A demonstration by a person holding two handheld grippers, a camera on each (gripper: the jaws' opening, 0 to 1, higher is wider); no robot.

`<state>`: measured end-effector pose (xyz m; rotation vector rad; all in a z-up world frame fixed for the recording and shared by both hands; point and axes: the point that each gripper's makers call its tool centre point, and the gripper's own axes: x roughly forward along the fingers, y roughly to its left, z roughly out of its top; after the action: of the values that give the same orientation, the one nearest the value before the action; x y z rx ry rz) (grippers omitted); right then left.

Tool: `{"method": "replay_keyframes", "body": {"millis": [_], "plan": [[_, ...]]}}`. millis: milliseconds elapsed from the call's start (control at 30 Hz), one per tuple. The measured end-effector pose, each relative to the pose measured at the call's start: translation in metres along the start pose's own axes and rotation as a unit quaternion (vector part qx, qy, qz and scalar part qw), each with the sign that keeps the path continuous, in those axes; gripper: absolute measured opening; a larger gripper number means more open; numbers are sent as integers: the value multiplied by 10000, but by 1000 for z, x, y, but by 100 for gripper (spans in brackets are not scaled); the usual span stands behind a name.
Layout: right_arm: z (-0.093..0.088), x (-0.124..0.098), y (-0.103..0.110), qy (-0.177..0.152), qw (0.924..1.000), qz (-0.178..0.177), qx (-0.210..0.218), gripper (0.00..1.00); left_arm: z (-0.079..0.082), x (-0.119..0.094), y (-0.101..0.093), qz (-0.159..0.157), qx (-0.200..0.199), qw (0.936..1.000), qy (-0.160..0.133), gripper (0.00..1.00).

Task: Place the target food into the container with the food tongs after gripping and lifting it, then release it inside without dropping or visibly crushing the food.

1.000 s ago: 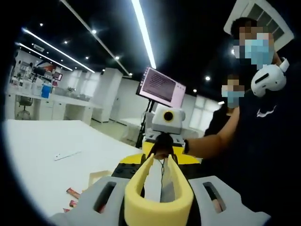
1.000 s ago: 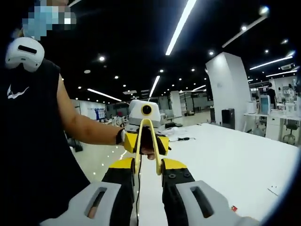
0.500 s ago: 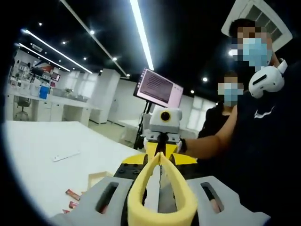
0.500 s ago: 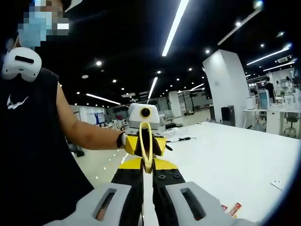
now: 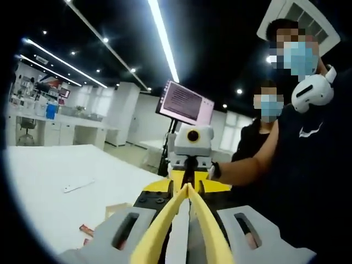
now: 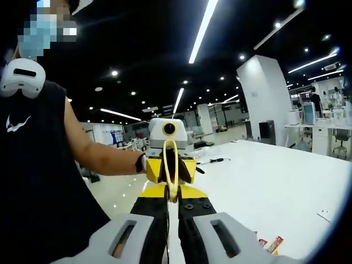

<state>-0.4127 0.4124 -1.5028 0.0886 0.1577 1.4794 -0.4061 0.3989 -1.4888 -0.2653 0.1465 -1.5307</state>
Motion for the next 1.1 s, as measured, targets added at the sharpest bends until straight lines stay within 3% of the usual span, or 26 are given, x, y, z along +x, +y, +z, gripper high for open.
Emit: {"method": "replay_keyframes", "body": {"millis": [567,633,800,1100], "plan": [[6,-10,3,32,9999,43,114,4,4,9,-5,-78,144,9999,49,12],[11,-11,-1,-146,9990,-39,-410,5,7,10,-2,-14,180,9998,-21,12],[8,-13,-2,-92,9994,-109,-315,17,6,10,0,-19,266,9996,19,18],[1,-24,-9,-42,9974,-497,-524,22,4,7,7,219,309,9993,38,22]]}}
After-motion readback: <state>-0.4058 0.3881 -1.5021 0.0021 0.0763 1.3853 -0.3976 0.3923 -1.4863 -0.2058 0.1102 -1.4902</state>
